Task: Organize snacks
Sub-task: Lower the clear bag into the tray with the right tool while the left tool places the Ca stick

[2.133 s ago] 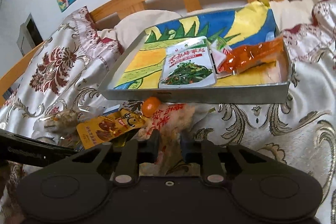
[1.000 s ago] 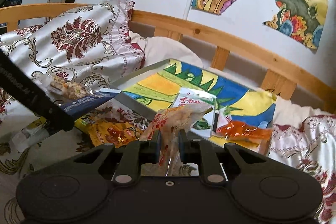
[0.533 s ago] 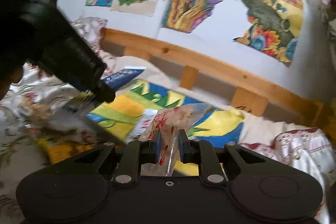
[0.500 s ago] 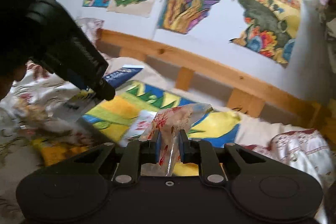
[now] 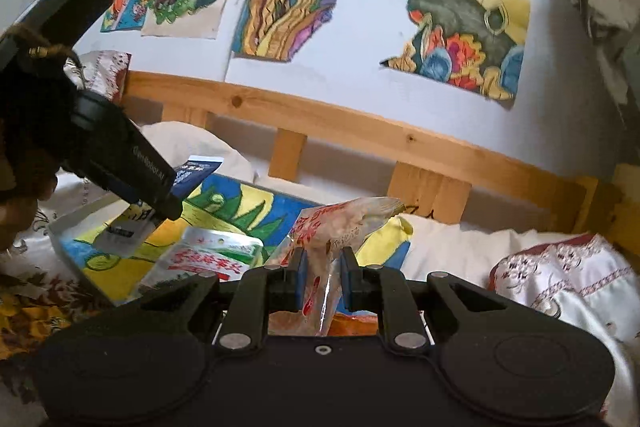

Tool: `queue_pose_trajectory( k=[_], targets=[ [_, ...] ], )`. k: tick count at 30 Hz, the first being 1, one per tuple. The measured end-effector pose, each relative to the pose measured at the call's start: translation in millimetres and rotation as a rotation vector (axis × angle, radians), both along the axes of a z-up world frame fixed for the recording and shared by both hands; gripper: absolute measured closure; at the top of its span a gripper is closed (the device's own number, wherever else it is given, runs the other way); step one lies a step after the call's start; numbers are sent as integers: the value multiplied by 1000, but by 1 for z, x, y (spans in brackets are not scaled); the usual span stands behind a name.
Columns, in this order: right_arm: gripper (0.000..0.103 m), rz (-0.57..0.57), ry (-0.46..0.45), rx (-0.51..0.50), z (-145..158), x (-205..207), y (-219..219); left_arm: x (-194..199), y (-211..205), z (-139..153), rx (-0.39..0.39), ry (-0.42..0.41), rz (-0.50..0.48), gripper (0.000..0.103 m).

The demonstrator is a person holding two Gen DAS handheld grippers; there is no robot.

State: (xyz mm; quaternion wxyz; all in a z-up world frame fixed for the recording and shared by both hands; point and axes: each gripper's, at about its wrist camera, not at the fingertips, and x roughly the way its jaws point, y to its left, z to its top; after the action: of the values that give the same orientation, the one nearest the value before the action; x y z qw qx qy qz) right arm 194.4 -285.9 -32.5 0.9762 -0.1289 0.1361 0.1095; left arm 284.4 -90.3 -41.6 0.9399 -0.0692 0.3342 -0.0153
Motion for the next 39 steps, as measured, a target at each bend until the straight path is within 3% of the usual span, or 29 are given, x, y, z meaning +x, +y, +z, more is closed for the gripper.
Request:
queue_pose_trajectory(
  k=[7,18,28,39],
  targets=[
    [85,18,49,37,-15,9,-6,6,-19,-23,14,7,-47,68],
    [82,33,52,5,-20,6,-2,-2,-36,-36,73,-17,-120,68],
    [75,18,44,-11,-22,4,-3,-3,-31,-42,7,14,-135,65],
    [52,-8,28,-18,-22,2,-4,-16,-21,-31,-61,-30,-117,34]
  ],
)
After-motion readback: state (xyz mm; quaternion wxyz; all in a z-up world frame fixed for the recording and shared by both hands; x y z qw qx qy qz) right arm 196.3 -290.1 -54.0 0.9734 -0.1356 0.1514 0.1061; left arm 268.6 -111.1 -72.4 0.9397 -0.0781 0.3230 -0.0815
